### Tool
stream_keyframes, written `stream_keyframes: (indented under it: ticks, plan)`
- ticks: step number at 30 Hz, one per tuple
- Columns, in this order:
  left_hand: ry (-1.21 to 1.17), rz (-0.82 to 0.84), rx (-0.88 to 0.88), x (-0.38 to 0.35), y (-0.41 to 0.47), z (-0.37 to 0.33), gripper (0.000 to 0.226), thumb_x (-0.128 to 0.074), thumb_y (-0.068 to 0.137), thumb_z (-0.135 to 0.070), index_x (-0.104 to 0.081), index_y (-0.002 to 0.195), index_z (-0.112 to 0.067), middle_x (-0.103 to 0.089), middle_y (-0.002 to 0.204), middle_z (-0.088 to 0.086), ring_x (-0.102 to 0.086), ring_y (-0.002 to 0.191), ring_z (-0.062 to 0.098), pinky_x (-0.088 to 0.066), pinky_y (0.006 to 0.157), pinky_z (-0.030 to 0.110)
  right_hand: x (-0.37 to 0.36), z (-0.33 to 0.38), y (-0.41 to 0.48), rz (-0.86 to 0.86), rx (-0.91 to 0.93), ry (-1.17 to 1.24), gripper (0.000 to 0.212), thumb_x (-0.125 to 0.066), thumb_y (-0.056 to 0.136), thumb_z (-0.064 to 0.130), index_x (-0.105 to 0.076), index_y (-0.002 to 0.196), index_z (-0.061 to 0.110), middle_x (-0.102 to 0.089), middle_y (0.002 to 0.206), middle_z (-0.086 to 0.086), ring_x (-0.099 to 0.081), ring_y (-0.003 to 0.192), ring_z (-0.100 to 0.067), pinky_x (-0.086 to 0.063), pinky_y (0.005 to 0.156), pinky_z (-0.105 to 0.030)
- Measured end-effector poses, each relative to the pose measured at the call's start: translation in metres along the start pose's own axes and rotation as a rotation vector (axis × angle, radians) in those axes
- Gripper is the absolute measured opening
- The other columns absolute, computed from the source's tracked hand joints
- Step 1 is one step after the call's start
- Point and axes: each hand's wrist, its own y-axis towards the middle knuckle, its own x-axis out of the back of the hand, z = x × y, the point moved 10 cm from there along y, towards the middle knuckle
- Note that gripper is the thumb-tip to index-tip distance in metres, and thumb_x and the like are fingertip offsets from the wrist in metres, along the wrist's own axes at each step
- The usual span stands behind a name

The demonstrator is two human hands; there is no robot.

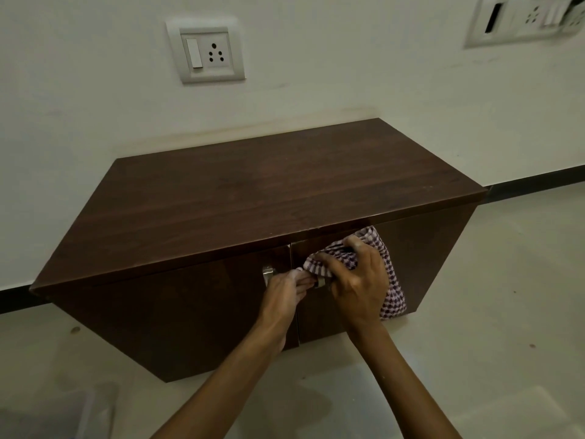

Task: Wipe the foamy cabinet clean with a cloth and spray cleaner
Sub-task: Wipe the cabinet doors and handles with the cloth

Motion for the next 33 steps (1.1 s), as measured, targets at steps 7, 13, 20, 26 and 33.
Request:
stream_keyframes:
  ticks: [7,13,20,26,33]
  plan:
    - [0.013,0.011,-0.005,0.0,0.0,0.0,0.038,-0.027,0.097,-0.014,-0.05,0.125,-0.002,-0.056,0.128,0.014,-0.052,0.106,0.012,-0.039,0.093,0.02,0.0,0.001,0.0,0.009,-0.006,0.006,0.024,-0.053,0.081,0.025,-0.076,0.085,0.017,-0.043,0.112,-0.007,-0.045,0.096,-0.022,-0.05,0.062,-0.031]
    - [0.017,0.004,-0.008,0.0,-0.001,-0.001,0.038,-0.027,0.098,-0.014,-0.05,0.125,-0.002,-0.055,0.129,0.014,-0.052,0.113,0.015,-0.036,0.099,0.025,0.0,0.003,-0.004,0.007,-0.063,0.042,0.025,-0.054,0.077,0.025,-0.075,0.087,0.015,-0.042,0.112,-0.008,-0.044,0.097,-0.023,-0.051,0.064,-0.033]
    - [0.081,0.001,-0.02,0.007,-0.002,0.0,0.04,-0.024,0.099,-0.016,-0.057,0.117,-0.004,-0.06,0.122,0.011,-0.053,0.115,0.017,-0.036,0.1,0.026,-0.014,-0.06,-0.045,-0.001,-0.655,0.406,0.026,-0.054,0.076,-0.004,-0.067,0.094,0.009,-0.048,0.107,-0.001,-0.048,0.098,-0.001,-0.051,0.09,-0.033]
    - [0.063,-0.022,0.042,0.008,-0.003,0.007,0.036,-0.03,0.097,-0.023,-0.065,0.097,-0.017,-0.066,0.106,0.006,-0.059,0.096,0.014,-0.045,0.073,0.026,-0.03,-0.022,-0.053,0.05,-0.624,0.706,0.036,-0.05,0.075,0.029,-0.059,0.109,0.025,-0.05,0.114,0.0,-0.045,0.108,0.012,-0.04,0.091,-0.005]
    - [0.119,-0.036,-0.005,0.009,-0.004,0.005,0.035,-0.031,0.098,-0.02,-0.064,0.089,-0.022,-0.067,0.101,0.003,-0.06,0.094,0.01,-0.044,0.068,0.021,-0.035,-0.017,-0.062,-0.021,-0.587,0.655,0.029,-0.053,0.076,0.016,-0.056,0.104,0.024,-0.05,0.118,-0.002,-0.037,0.118,0.015,-0.031,0.099,-0.004]
